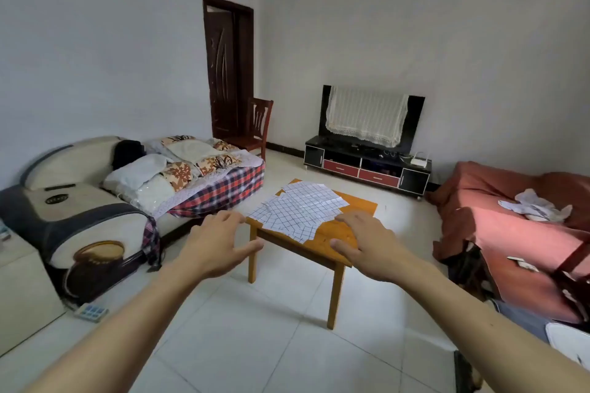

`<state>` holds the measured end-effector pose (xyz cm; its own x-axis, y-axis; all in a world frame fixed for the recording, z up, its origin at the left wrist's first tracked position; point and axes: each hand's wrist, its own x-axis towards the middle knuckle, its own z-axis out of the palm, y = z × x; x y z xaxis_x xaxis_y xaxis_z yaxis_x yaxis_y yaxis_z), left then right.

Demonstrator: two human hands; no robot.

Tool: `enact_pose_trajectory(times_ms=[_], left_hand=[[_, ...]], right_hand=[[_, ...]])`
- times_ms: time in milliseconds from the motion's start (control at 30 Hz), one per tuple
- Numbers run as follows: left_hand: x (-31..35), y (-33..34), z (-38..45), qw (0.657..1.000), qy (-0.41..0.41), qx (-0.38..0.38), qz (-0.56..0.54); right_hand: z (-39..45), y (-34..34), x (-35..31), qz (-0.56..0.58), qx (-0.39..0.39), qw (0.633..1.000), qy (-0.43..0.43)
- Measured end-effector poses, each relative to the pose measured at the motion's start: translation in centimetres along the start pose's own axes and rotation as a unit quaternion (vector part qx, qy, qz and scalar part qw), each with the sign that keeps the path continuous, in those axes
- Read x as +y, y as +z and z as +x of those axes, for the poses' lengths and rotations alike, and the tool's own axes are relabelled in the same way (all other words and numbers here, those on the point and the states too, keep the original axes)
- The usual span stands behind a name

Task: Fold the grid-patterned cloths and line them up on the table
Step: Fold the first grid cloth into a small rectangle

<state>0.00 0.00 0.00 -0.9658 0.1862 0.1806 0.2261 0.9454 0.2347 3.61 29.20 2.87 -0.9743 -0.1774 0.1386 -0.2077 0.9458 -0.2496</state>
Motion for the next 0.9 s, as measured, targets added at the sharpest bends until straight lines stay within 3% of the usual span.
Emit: enact_pose_trajectory(times_ms=[567,900], left_hand=[[-6.2,1.5,22.5,0.998,-0.012,-0.022,0.055],[-18.7,1.0,33.3,0.998,-0.052,0.006,0.038]], right_hand=[[26.0,5.9,5.0,0.064,0.001,0.998,-0.015],[42.1,9.2,-0.4,0.054,-0.021,0.997,-0.045]])
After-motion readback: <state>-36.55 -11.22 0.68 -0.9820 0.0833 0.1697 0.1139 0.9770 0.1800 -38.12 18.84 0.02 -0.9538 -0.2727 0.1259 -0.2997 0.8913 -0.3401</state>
